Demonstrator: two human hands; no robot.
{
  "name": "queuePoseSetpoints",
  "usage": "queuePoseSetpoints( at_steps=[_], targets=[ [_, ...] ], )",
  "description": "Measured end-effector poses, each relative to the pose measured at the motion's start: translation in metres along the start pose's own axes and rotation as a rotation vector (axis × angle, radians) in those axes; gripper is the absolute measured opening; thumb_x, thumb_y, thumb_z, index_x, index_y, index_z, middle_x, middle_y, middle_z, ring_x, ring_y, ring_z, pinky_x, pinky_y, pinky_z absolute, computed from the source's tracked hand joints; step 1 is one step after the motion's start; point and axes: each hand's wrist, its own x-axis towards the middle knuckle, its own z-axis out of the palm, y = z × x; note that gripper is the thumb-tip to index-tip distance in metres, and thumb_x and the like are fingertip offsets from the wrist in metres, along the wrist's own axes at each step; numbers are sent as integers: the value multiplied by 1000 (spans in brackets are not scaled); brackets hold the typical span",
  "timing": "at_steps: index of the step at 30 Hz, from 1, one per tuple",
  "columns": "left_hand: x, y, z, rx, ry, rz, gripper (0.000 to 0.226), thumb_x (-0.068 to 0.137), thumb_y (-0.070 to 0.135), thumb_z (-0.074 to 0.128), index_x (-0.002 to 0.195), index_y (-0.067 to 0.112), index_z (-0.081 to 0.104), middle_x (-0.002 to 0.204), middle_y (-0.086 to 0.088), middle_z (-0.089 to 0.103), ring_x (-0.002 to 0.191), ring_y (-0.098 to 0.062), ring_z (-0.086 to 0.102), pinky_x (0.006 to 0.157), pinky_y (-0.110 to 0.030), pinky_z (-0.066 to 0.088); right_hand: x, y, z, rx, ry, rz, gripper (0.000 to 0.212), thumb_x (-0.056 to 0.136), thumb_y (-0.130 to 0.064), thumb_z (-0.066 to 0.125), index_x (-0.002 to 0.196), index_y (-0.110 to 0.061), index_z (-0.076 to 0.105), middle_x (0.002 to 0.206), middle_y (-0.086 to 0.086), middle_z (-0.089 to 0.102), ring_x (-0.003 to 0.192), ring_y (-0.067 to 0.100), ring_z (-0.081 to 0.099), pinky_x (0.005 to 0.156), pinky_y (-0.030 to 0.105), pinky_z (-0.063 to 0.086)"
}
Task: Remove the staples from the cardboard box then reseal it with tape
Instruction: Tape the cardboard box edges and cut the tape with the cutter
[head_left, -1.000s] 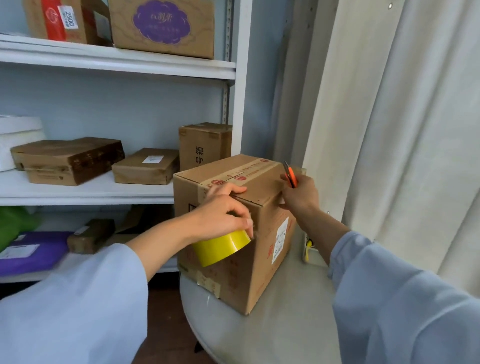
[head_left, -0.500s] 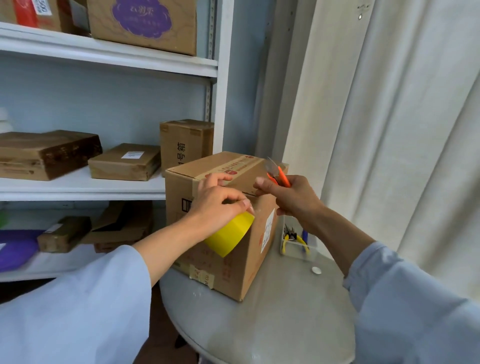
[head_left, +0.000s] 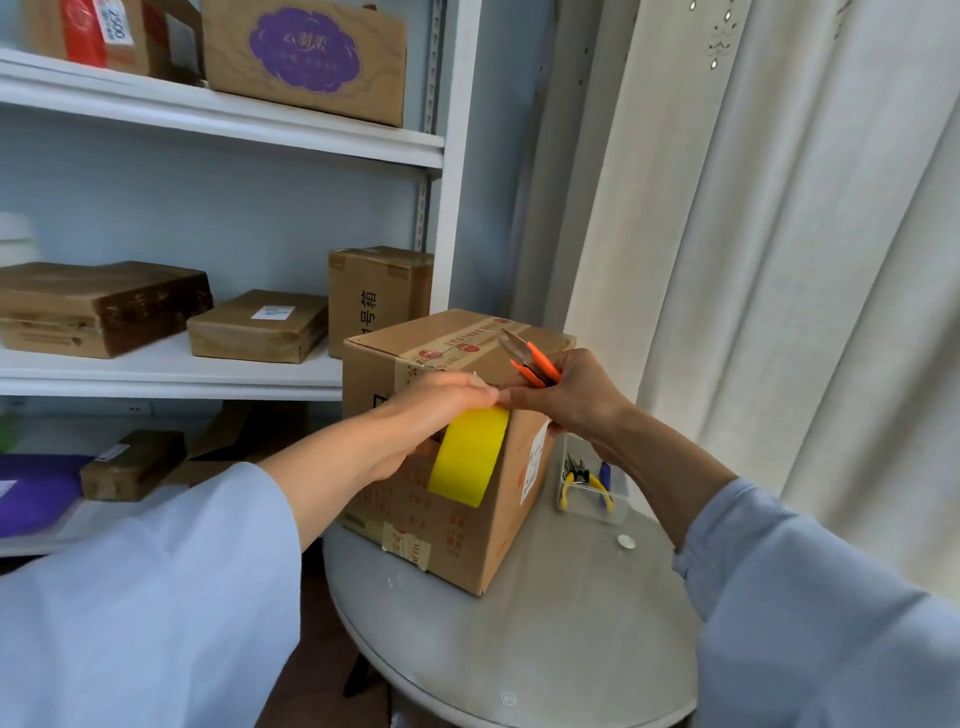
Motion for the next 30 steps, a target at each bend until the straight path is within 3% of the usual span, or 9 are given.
queuePoseSetpoints(
  at_steps=[2,5,9,13,15,17,19,23,30],
  targets=[
    [-2,3,-1,-23,-66,-69,10,83,35,69,93,31,69,118,0,64,117,-21,55,105,-50,37,1,-2,1,-41,39,-16,22,80,-22,77,91,-3,73,71,8,59,55,11,51,44,18,43],
    [-2,7,-1,-107,-95,-134,11,87,25,67,98,24,68,107,-2,70,107,-21,62,100,-44,45,4,-9,4,-187,43,-72,20,83,-21,73,90,-2,70,82,14,66,62,18,58,51,26,48],
    [-2,12,-1,-119,-59,-177,24,84,21,70,108,20,66,104,-4,70,102,-22,64,92,-41,51,3,-32,4,-431,40,-173,11,86,-19,69,90,-10,66,85,4,65,71,13,59,59,21,46],
    [-1,10,-7,-147,-61,-244,41,82,24,72,119,16,58,101,-6,69,95,-22,64,70,-33,51,3,-50,-1,-430,79,-217,20,85,-20,70,96,-4,67,97,13,69,87,26,66,80,40,57],
    [0,7,-10,-179,-62,-222,36,82,23,71,116,15,61,99,-6,69,95,-22,63,75,-34,51,4,-56,-3,-450,57,-226,19,85,-22,70,95,-6,68,96,11,69,86,25,66,81,38,57],
    [3,7,-9,-194,-36,-163,22,82,20,71,103,16,65,98,-5,69,96,-22,62,83,-35,49,5,-56,-8,-400,52,-183,16,85,-22,71,90,-8,66,94,11,68,84,25,65,79,36,56],
    [4,8,-9,-245,2,-121,11,82,20,71,91,17,66,93,-5,69,89,-21,63,80,-34,50,7,-55,-13,-302,59,-122,15,84,-21,72,84,-9,64,87,11,65,79,26,63,71,34,54],
    [5,4,-10,-349,-15,-176,14,83,24,69,93,16,65,86,-7,69,76,-20,64,70,-30,50,12,-49,-14,-206,20,-30,14,83,-19,73,80,-11,62,83,12,60,74,25,56,58,29,46],
    [15,7,-6,-289,-71,-362,21,89,33,61,75,19,65,69,-6,64,62,-21,58,61,-26,47,26,-31,-14,-192,-39,76,16,85,-13,71,74,-16,59,70,5,52,62,17,46,49,23,38]
  ],
)
